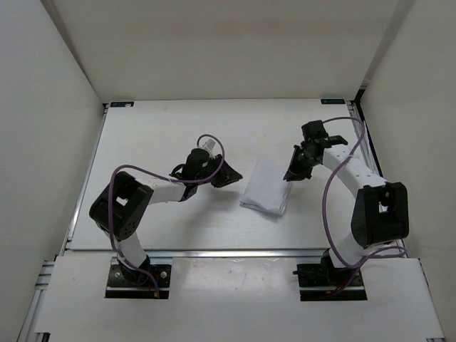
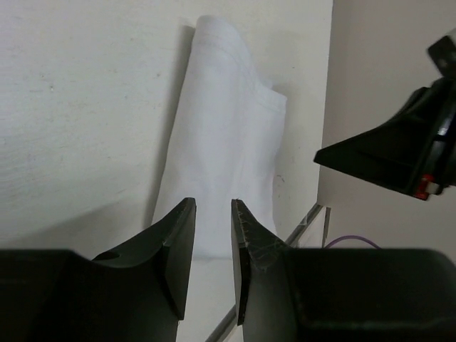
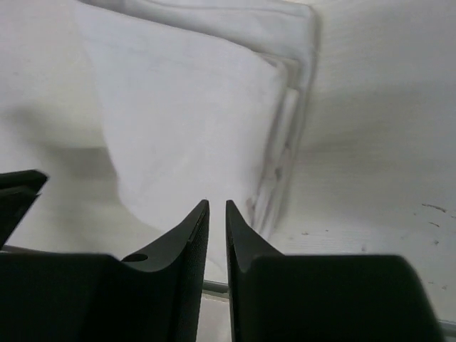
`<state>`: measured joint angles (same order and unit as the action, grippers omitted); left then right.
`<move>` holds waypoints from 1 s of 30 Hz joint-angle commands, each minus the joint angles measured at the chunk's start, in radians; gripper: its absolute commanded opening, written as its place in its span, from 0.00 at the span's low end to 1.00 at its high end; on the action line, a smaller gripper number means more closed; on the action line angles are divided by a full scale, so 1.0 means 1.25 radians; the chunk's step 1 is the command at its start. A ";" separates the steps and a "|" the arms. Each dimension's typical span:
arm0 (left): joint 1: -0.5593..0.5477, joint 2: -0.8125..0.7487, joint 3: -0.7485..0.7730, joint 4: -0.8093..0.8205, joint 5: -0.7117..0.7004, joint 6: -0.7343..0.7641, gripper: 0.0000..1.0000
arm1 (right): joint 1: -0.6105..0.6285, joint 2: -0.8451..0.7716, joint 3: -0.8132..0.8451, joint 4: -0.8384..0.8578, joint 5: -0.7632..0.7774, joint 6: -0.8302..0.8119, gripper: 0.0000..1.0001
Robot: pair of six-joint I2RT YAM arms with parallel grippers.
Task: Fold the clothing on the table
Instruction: Fold the skirt
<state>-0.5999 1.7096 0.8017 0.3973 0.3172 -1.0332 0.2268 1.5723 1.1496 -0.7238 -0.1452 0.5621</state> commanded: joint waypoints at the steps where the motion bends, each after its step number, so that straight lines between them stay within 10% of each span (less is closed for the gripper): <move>1: -0.009 0.017 0.018 0.026 0.016 -0.010 0.37 | 0.038 0.002 0.034 -0.025 -0.031 0.015 0.20; 17: 0.045 -0.009 -0.016 0.001 0.044 0.013 0.36 | 0.006 0.033 -0.339 0.164 -0.219 0.038 0.03; 30: -0.080 0.061 0.083 0.069 0.151 -0.070 0.35 | -0.017 -0.070 -0.240 0.119 -0.169 0.047 0.07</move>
<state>-0.6750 1.7626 0.8669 0.4511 0.4522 -1.1000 0.2153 1.5757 0.7609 -0.5648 -0.4381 0.6189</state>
